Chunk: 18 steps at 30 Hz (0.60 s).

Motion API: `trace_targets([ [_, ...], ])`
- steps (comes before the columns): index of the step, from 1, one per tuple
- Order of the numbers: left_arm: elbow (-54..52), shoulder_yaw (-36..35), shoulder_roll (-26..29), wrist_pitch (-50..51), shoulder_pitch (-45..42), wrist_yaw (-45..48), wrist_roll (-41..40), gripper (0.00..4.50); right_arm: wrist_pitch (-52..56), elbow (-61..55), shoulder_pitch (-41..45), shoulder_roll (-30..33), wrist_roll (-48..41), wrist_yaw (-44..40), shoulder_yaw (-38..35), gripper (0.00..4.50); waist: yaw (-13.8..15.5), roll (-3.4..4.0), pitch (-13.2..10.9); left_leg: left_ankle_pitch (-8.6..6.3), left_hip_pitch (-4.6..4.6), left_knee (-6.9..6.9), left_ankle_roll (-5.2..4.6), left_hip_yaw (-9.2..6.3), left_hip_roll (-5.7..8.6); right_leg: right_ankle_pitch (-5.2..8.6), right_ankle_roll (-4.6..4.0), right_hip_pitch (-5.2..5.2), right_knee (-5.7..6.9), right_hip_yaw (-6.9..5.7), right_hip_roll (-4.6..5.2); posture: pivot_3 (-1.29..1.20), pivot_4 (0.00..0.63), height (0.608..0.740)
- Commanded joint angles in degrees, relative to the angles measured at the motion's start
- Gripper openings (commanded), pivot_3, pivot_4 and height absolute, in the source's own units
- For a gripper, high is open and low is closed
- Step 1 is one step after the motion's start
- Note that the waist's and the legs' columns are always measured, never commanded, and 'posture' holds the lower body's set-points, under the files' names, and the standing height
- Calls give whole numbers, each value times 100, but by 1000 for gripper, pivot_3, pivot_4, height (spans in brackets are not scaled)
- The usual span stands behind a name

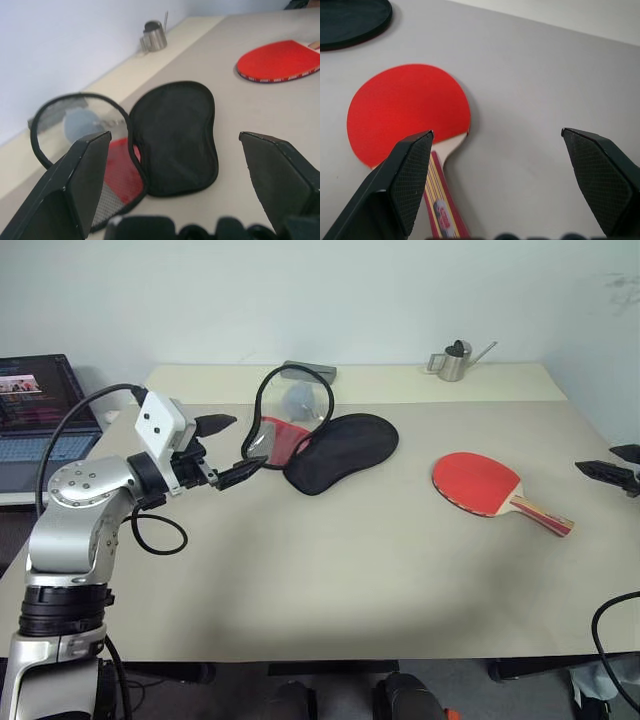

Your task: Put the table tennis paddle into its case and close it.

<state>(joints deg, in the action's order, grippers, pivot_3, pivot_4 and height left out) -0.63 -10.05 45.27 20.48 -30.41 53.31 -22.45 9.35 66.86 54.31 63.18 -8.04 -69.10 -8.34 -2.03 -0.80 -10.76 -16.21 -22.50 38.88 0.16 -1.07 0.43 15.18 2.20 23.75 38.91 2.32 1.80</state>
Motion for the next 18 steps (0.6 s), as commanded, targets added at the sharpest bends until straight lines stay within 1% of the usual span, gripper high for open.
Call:
trace_targets([
  [1,289,25,61,-353,-208,91,156,4500,-14,-427,-123,226,-77,-209,-142,4489,6,0,0,0,1,0,0,1,0,0,0,0,0,1,0,0,150,740],
  [3,501,75,30,-544,-261,130,236,4500,10,-593,-255,216,-127,-241,-191,4489,8,0,0,0,1,2,0,-1,1,0,0,-1,1,-1,-5,0,150,740],
  [6,713,69,-52,-635,-366,73,273,4500,321,-1135,-536,118,-351,-333,-342,4489,16,0,0,0,0,3,0,0,2,0,0,-2,1,0,-11,0,150,740],
  [10,821,29,32,-733,-360,255,236,4500,1048,-2551,-1045,-232,-839,-468,-448,4489,-1,0,0,0,1,3,0,0,-4,0,0,-1,3,2,-8,0,150,740],
  [18,744,-320,303,-677,6,343,94,4500,2037,-4751,-1689,-1061,-1540,70,-544,4489,1,1,0,-1,1,5,0,-5,-8,-2,-2,1,5,1,-6,0,150,740],
])
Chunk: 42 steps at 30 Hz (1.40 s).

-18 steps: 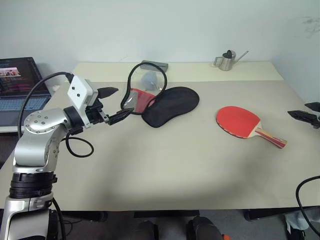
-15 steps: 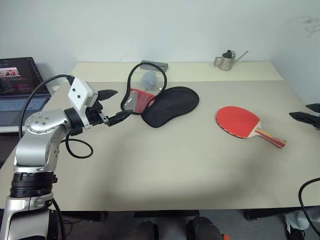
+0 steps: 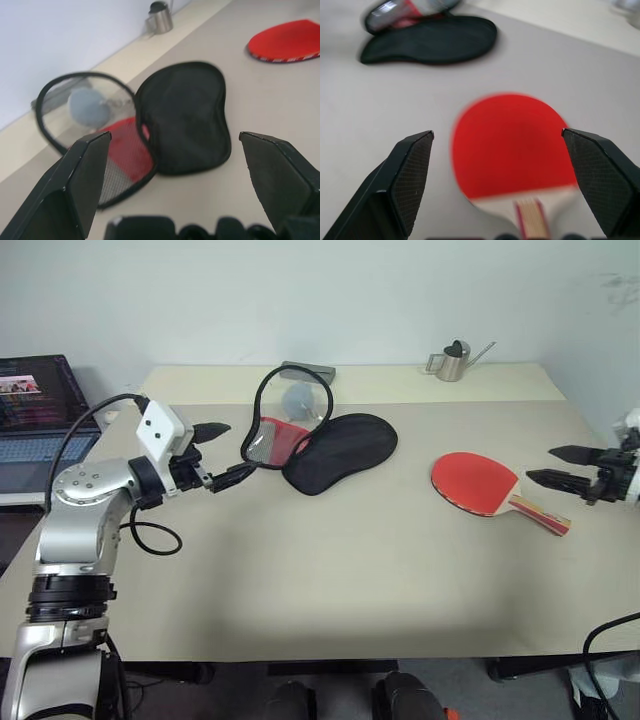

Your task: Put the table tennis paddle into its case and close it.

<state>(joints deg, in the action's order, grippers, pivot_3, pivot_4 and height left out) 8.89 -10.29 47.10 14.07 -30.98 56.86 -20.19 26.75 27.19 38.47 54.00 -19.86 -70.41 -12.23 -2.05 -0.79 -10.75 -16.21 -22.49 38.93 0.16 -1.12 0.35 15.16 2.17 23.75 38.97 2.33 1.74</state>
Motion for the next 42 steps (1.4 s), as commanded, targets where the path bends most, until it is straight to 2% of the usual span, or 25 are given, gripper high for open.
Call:
trace_targets([
  [1,-296,-302,119,23,99,-3,-168,4500,399,-1042,-201,-187,-442,183,-134,4489,16,0,0,0,0,0,0,-1,0,0,0,0,0,0,1,0,150,740],
  [7,-265,-409,110,-41,185,-22,-184,4500,799,-1898,-545,-268,-627,354,-42,4489,78,-2,1,0,-14,4,0,-21,6,0,0,-1,-6,-7,11,0,150,740],
  [16,-242,-678,198,-56,557,-123,-168,4500,887,-2177,-198,-538,-672,494,381,4489,5,-1,1,0,-7,2,0,-14,4,0,0,1,-1,-9,11,0,150,740],
  [22,8,-587,213,-140,418,-46,-132,4500,749,-2534,-98,-923,-526,510,1006,4489,21,-3,1,0,-8,3,0,-16,5,0,0,1,-2,-11,11,0,150,740],
  [26,444,-533,268,-313,228,27,-23,4500,314,-2480,102,-1239,-150,695,1420,4489,25,-3,1,0,-10,4,0,-16,5,0,0,3,-2,-14,11,0,150,740],
  [29,681,-526,284,-415,73,50,35,4500,-419,-2196,325,-1626,455,1123,1768,4489,10,-5,2,0,-11,3,0,-15,5,0,0,8,-1,-14,10,0,150,740],
  [33,902,-482,278,-522,-70,105,91,4500,-1412,-1705,500,-1991,1162,1374,2199,4489,18,-11,6,1,-28,3,1,-11,6,0,-1,30,5,-13,10,0,150,740],
  [42,1242,-343,334,-636,-243,532,135,4500,-2732,-545,922,-2637,2273,1687,2970,4489,11,-12,7,2,-37,3,2,-8,6,-1,-1,40,4,-14,10,0,150,740],
])
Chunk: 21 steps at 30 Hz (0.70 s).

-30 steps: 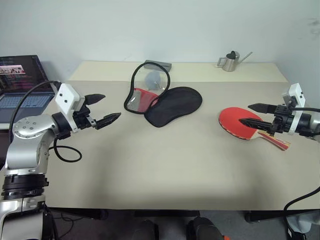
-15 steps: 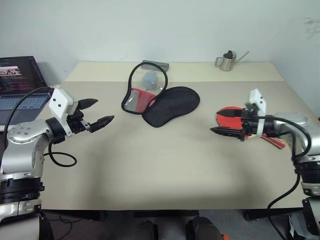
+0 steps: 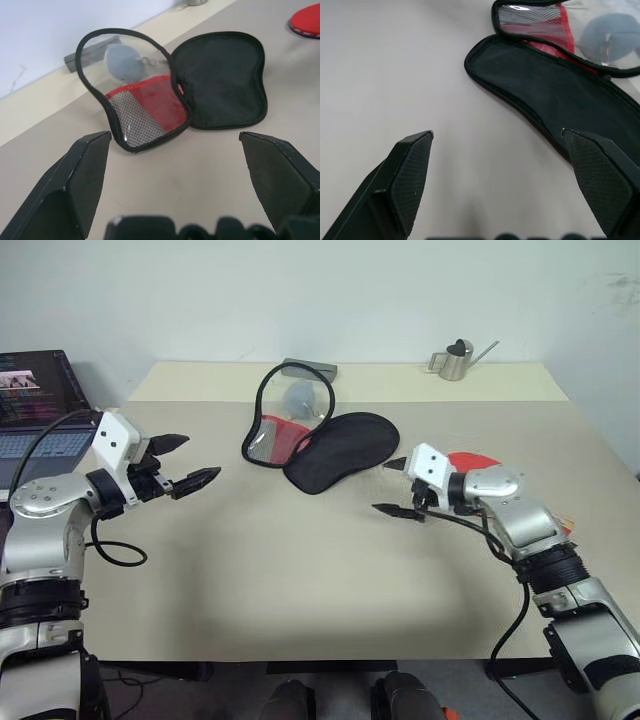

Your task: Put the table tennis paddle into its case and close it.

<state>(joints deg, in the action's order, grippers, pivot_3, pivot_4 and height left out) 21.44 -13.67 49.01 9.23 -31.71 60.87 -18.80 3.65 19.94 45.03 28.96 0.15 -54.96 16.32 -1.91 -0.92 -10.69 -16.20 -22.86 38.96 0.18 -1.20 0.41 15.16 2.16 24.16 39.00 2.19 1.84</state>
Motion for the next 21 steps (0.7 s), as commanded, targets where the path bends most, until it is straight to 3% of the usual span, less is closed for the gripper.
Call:
trace_targets([
  [1,-3,9,138,-143,-180,178,-11,4500,-541,320,331,-224,392,201,186,4489,-4,0,0,0,1,0,0,1,0,0,0,0,1,1,0,0,150,740],
  [21,405,210,36,-270,-201,622,42,4500,-1744,2898,1901,-1776,2174,1963,991,4489,-128,-2,1,10,2,-2,17,-1,-1,-1,-1,4,4,1,-3,0,150,740],
])
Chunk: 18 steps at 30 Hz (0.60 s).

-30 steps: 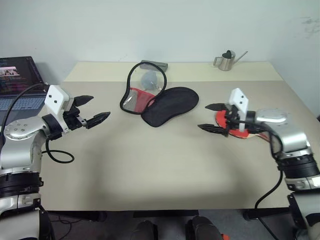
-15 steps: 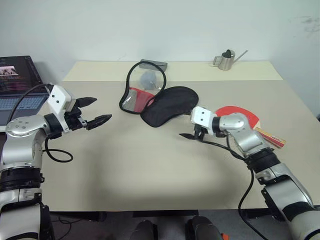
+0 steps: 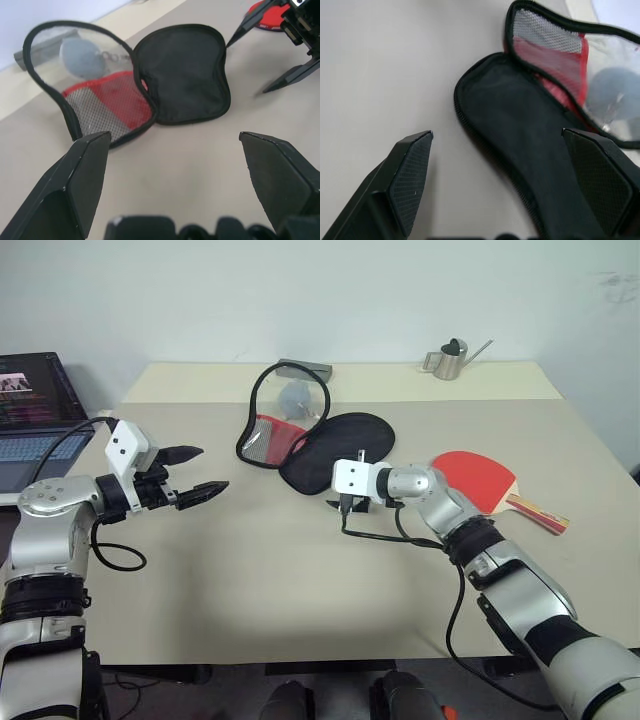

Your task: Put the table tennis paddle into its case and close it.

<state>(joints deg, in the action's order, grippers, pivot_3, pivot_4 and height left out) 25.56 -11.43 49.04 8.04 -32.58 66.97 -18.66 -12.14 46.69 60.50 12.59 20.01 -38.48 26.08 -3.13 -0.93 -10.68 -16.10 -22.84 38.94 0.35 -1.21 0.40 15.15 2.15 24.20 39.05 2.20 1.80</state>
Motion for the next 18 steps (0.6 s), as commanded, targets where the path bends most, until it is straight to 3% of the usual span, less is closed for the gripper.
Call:
trace_targets([
  [1,-9,6,16,-168,-133,17,34,4500,-182,349,441,-193,261,418,36,4489,-6,-1,0,0,0,0,1,0,0,0,0,1,0,0,0,0,150,740],
  [18,-157,283,-220,9,-251,391,-41,4500,-636,1349,848,-496,1018,1165,407,4489,-28,-4,2,1,0,-3,3,-1,0,0,0,3,2,1,-2,0,150,740],
])
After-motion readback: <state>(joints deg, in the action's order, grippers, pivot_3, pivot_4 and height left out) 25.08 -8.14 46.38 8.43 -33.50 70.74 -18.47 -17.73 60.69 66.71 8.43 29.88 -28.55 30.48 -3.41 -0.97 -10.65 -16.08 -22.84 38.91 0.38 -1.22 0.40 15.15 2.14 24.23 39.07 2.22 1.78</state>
